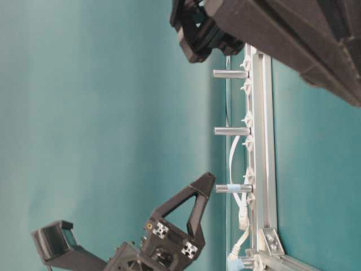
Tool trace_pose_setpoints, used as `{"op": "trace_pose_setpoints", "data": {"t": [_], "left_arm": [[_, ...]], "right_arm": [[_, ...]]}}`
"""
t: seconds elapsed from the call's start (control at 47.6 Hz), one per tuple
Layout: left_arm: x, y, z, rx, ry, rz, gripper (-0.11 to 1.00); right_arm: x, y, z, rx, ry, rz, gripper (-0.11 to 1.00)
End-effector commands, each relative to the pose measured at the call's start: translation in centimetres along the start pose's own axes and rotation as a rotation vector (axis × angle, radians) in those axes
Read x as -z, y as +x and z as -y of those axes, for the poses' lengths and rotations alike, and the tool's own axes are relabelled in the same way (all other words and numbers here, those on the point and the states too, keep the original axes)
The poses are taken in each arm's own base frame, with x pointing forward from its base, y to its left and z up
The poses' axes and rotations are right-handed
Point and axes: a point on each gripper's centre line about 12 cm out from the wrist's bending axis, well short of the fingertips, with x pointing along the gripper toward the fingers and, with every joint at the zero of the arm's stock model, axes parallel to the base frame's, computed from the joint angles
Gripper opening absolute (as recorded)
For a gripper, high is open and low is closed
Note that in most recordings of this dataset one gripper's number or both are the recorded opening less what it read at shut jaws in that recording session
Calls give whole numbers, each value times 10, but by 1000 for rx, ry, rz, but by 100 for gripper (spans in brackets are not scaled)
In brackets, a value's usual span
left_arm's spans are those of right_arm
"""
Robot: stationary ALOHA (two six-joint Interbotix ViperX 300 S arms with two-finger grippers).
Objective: Insert the wire through the string loop located on the left side.
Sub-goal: 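Move the right gripper down toward the black USB cable plug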
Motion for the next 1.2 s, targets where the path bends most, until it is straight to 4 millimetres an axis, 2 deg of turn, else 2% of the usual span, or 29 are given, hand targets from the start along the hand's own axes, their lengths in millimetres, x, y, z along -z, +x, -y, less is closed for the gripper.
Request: {"op": "trace_pose_setpoints", "data": {"t": [0.0,0.063,0.126,0.168,0.294,0.357,0.42,0.462,0.672,0.944,1.175], "left_arm": [[-21,-4,4,11,11,47,1],[-24,-4,6,14,12,55,5],[-25,-6,8,20,19,59,20],[-25,-8,9,21,20,59,32],[-24,-15,11,27,23,57,64],[-24,-19,11,29,22,55,75],[-23,-24,11,30,21,55,75],[-23,-27,11,31,21,55,75],[-15,-39,16,45,20,11,76],[-9,-43,21,58,34,-42,83],[-6,-43,21,58,40,-46,83]], "right_arm": [[-16,-2,0,2,2,37,0],[-20,-3,0,2,12,46,0],[-23,-3,1,4,23,54,1],[-25,-3,2,8,37,60,6],[-27,-4,0,32,94,61,38],[-24,-4,-4,43,128,57,57],[-25,-5,-8,49,153,57,74],[-23,-5,-12,47,164,54,79],[-19,-2,-27,71,220,34,78],[-18,4,-31,191,217,13,78],[-13,11,-35,250,225,3,78]]}}
